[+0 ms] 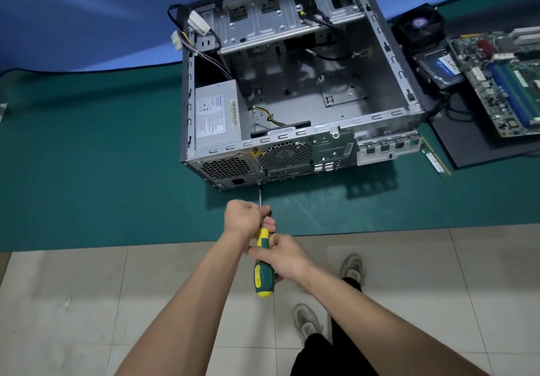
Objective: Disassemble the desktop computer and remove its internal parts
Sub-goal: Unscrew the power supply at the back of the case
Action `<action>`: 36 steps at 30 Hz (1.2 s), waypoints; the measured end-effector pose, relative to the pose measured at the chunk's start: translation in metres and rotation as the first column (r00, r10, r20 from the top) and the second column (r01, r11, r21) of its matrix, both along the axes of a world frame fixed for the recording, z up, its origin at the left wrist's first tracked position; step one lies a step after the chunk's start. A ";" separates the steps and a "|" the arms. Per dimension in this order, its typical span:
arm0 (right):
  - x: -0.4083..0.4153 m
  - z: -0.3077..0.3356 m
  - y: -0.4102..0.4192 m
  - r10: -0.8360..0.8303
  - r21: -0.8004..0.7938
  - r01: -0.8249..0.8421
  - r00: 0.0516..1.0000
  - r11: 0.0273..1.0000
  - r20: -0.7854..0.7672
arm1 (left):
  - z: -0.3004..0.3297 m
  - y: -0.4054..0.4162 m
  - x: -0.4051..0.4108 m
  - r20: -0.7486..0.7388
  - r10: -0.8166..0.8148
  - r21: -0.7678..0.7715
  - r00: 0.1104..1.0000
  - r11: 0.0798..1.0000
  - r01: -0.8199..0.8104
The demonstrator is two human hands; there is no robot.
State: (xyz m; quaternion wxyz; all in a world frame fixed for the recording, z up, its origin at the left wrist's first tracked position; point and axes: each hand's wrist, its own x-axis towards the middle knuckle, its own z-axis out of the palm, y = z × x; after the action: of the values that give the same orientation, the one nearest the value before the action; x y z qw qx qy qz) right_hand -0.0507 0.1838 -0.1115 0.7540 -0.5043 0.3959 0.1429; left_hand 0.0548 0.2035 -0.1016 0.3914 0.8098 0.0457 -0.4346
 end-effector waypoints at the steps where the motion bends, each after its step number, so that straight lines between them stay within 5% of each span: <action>1: 0.000 0.000 0.001 -0.001 0.061 0.001 1.000 0.998 0.005 | -0.001 -0.002 0.000 -0.020 0.001 -0.002 1.000 1.000 -0.001; 4: -0.003 0.000 -0.003 -0.046 0.305 0.041 0.999 0.951 0.007 | -0.002 -0.002 -0.003 -0.075 -0.006 -0.054 0.997 0.999 0.002; 7: -0.006 -0.002 -0.007 -0.053 0.174 0.050 0.999 0.984 0.012 | -0.005 0.000 -0.004 -0.095 0.019 -0.081 0.995 0.996 -0.027; 11: -0.008 -0.006 -0.003 -0.083 -0.088 0.080 0.996 0.993 -0.040 | -0.008 -0.002 0.001 0.096 -0.068 0.059 0.993 0.996 0.062; 17: -0.006 0.002 -0.005 -0.134 0.177 0.136 0.991 0.975 -0.019 | -0.018 -0.006 0.001 0.050 0.018 0.018 0.999 1.000 -0.019; 24: 0.005 -0.004 0.004 -0.208 -0.046 0.206 0.977 0.977 -0.041 | -0.017 -0.004 0.006 0.223 -0.055 0.073 0.973 0.997 0.040; 31: -0.002 0.001 -0.015 -0.174 0.459 0.160 0.985 0.874 -0.012 | -0.019 -0.016 -0.003 0.070 0.074 -0.016 0.995 0.997 -0.073; 36: 0.001 -0.002 -0.013 -0.077 0.214 0.070 0.997 0.974 0.025 | -0.013 -0.013 0.003 0.028 0.053 -0.002 0.998 0.999 -0.053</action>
State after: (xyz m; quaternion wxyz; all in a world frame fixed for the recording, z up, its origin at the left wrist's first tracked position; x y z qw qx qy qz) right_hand -0.0502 0.1709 -0.1138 0.8148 -0.4081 0.3841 0.1480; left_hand 0.0578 0.1905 -0.1151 0.4038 0.8142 0.0616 -0.4126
